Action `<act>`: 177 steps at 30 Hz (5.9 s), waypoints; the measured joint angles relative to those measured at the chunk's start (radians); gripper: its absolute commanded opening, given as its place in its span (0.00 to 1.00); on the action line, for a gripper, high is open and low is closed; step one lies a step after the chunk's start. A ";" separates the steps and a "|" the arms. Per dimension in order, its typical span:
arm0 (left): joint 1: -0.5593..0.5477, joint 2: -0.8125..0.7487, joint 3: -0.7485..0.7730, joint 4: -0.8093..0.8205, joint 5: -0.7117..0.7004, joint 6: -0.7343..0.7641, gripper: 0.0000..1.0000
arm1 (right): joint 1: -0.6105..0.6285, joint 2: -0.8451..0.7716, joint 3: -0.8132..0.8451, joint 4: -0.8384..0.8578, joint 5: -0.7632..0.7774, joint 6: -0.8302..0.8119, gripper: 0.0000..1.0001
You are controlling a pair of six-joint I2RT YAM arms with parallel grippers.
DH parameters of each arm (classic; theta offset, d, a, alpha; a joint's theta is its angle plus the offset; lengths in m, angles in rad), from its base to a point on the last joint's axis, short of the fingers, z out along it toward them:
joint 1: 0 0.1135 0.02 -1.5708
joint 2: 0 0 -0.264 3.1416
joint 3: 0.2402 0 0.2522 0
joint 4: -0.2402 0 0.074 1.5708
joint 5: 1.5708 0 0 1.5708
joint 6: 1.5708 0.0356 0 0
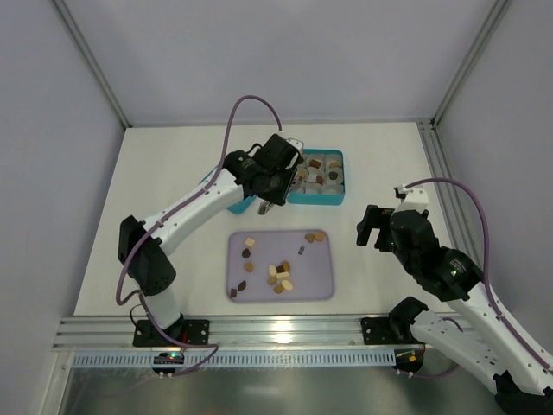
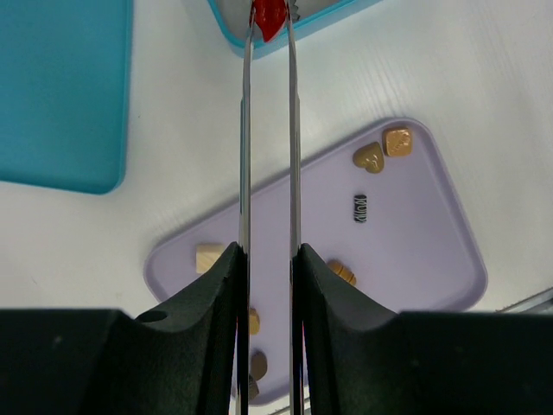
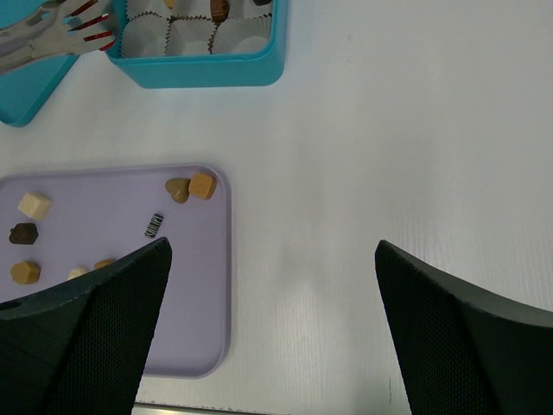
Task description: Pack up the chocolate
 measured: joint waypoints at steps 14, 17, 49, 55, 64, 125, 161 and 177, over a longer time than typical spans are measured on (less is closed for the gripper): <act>0.057 0.114 0.089 -0.004 0.024 0.046 0.29 | 0.000 -0.003 -0.011 0.001 0.000 -0.003 1.00; 0.057 0.132 0.102 -0.003 0.031 0.053 0.29 | 0.000 -0.003 -0.013 0.000 0.000 -0.004 1.00; 0.068 0.200 0.106 0.003 0.045 0.058 0.35 | 0.000 -0.006 -0.018 0.001 0.003 -0.005 1.00; 0.068 0.200 0.106 0.003 0.045 0.061 0.37 | 0.000 -0.006 -0.019 0.001 0.003 -0.005 1.00; 0.072 0.200 0.113 0.003 0.045 0.071 0.37 | 0.000 -0.006 -0.019 0.001 0.003 -0.005 1.00; -0.243 0.031 -0.192 0.061 0.045 -0.052 0.36 | 0.000 -0.025 -0.024 0.002 0.002 -0.007 1.00; -0.261 0.039 -0.185 0.046 0.071 -0.047 0.38 | 0.000 -0.032 -0.025 0.002 0.002 -0.008 1.00; -0.261 0.039 -0.185 0.032 0.072 -0.043 0.34 | 0.000 -0.032 -0.028 0.002 0.002 -0.008 1.00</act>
